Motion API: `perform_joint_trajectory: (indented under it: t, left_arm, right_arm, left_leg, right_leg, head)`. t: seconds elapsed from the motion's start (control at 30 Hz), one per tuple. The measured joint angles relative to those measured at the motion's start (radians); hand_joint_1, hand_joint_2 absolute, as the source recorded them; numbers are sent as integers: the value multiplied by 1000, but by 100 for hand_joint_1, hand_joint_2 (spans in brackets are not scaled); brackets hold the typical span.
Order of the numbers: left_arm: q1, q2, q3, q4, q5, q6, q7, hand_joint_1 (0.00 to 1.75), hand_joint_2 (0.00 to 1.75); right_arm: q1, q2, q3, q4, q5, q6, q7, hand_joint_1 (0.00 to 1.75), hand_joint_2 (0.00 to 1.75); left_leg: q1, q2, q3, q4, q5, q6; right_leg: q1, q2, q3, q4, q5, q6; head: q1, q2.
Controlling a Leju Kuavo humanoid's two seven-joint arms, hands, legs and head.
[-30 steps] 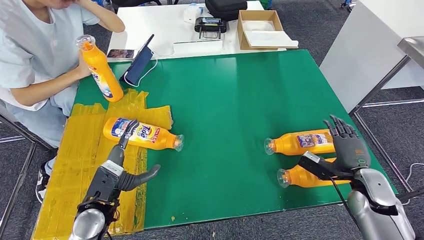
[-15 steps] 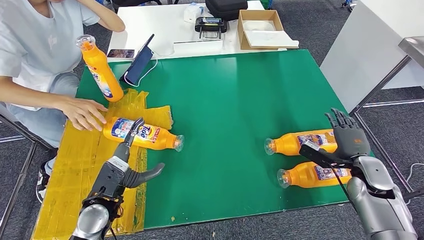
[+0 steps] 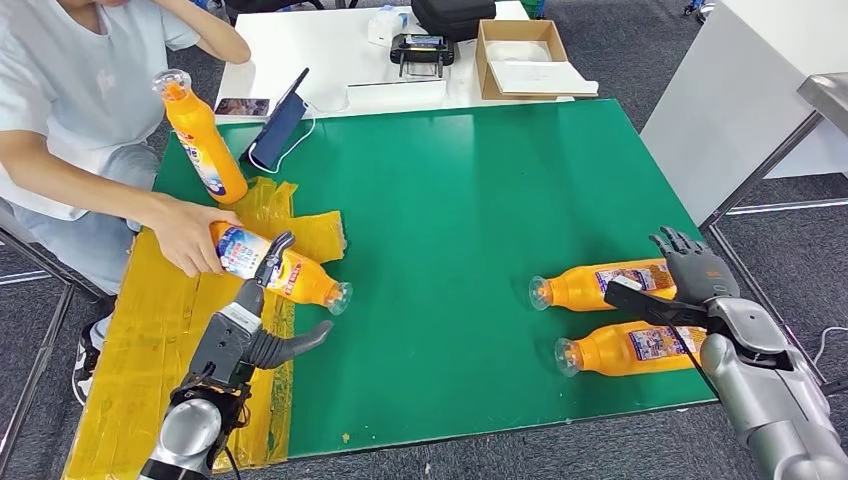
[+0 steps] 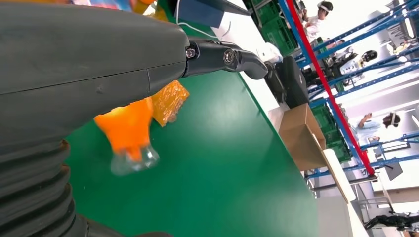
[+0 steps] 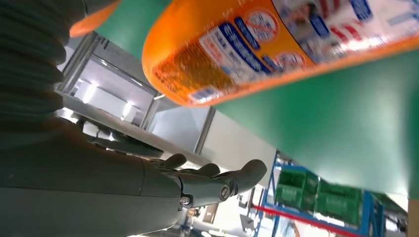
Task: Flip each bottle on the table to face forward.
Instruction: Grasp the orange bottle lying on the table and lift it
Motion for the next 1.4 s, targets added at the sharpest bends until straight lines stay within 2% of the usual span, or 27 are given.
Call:
perform_joint_trajectory:
  t: [0.33,0.57,0.73,0.9,0.93,0.97,1.07,1.1,1.23,1.4]
  left_arm:
    - [-17,-5,-13,23,17,-6,-3,0,175]
    - [-25,-6,-25,30,33,-7,-3,0,175]
    - [-26,-6,-27,33,35,-8,-4,0,175]
    - [-32,-7,-41,55,50,-12,-3,0,175]
    - [-32,-7,-42,58,50,-12,-3,0,175]
    - [-32,-7,-42,60,50,-12,-3,0,175]
    - [-32,-7,-42,62,51,-12,-3,0,175]
    - [-32,-7,-42,64,52,-12,-3,0,175]
    - [-34,-7,-44,75,60,-14,-3,0,175]
    - [-38,-8,-47,89,67,-15,-3,0,175]
  right_arm:
    - [-63,-1,46,119,1,-13,-20,0,175]
    - [-118,8,103,159,-2,-18,-116,0,175]
    - [-128,12,118,161,3,-22,-127,0,175]
    - [-176,28,219,196,16,-18,-143,1,175]
    - [-179,28,229,202,16,-16,-144,5,175]
    - [-180,27,235,207,16,-15,-145,18,175]
    - [-183,27,249,219,16,-11,-146,77,175]
    - [-185,27,255,225,15,-4,-146,86,175]
    - [-203,26,284,261,10,32,-143,91,175]
    - [-226,23,309,293,0,56,-140,123,175]
  left_leg:
    - [0,0,0,0,0,0]
    - [0,0,0,0,0,0]
    - [0,0,0,0,0,0]
    - [0,0,0,0,0,0]
    - [0,0,0,0,0,0]
    - [0,0,0,0,0,0]
    - [0,0,0,0,0,0]
    - [0,0,0,0,0,0]
    - [0,0,0,0,0,0]
    - [0,0,1,0,0,0]
  right_leg:
    - [0,0,0,0,0,0]
    - [0,0,0,0,0,0]
    - [0,0,0,0,0,0]
    - [0,0,0,0,0,0]
    - [0,0,0,0,0,0]
    - [0,0,0,0,0,0]
    - [0,0,0,0,0,0]
    - [0,0,0,0,0,0]
    - [0,0,0,0,0,0]
    - [0,0,0,0,0,0]
  head:
    - [0,0]
    - [0,0]
    - [0,0]
    - [0,0]
    - [0,0]
    - [0,0]
    - [0,0]
    - [0,0]
    - [0,0]
    - [0,0]
